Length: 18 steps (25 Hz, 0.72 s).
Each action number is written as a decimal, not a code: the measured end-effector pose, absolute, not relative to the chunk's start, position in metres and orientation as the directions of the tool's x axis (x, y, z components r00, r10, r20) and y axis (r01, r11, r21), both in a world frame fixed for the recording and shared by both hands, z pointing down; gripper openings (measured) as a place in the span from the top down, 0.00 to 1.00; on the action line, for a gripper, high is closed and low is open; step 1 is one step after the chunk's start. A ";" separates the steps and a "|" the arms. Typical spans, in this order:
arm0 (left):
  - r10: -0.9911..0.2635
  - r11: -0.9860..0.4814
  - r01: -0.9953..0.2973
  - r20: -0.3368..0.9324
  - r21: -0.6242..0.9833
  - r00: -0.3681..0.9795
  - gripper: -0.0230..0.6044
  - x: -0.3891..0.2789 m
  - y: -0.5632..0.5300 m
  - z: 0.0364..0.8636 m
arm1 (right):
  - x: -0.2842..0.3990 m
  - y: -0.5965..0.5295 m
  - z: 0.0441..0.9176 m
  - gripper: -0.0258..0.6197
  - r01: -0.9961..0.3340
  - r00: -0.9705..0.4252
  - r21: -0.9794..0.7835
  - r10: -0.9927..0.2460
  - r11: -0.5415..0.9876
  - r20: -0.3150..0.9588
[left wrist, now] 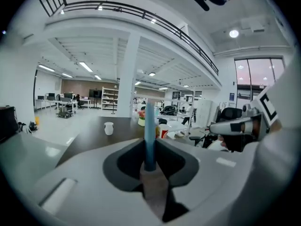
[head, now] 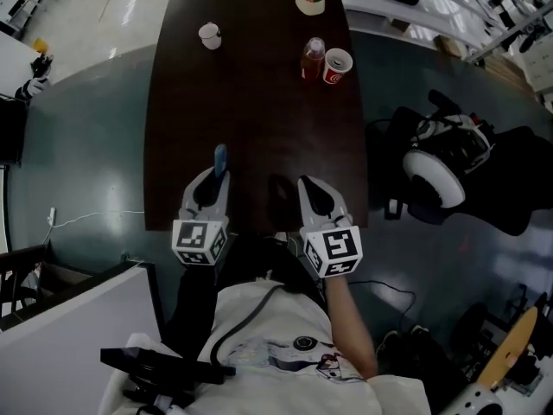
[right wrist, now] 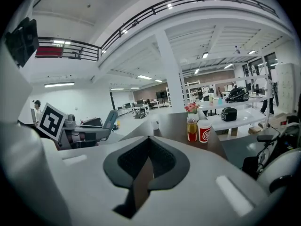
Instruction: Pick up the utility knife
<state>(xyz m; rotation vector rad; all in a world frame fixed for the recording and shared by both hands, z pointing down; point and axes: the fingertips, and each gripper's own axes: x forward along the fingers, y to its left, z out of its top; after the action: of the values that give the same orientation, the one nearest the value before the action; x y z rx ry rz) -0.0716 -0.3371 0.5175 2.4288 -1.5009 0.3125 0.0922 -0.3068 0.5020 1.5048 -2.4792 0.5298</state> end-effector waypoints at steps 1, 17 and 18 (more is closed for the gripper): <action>-0.848 -0.415 -0.904 0.314 0.107 0.427 0.85 -0.073 -0.331 0.512 | 0.094 -0.305 0.499 0.96 -0.884 -0.466 -0.199 -0.820 0.422 0.333; -0.887 -0.377 -0.922 0.249 0.092 0.388 0.85 -0.095 -0.267 0.476 | 0.079 -0.249 0.488 0.96 -0.881 -0.472 -0.177 -0.825 0.438 0.311; -0.889 -0.376 -0.922 0.243 0.096 0.388 0.85 -0.098 -0.262 0.475 | 0.076 -0.245 0.488 0.96 -0.881 -0.472 -0.173 -0.825 0.440 0.310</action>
<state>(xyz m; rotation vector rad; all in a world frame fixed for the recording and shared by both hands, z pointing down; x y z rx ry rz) -0.0977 -0.2624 0.4747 2.4301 -1.6127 0.2215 0.0758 -0.2453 0.4880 1.5036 -2.5085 0.4651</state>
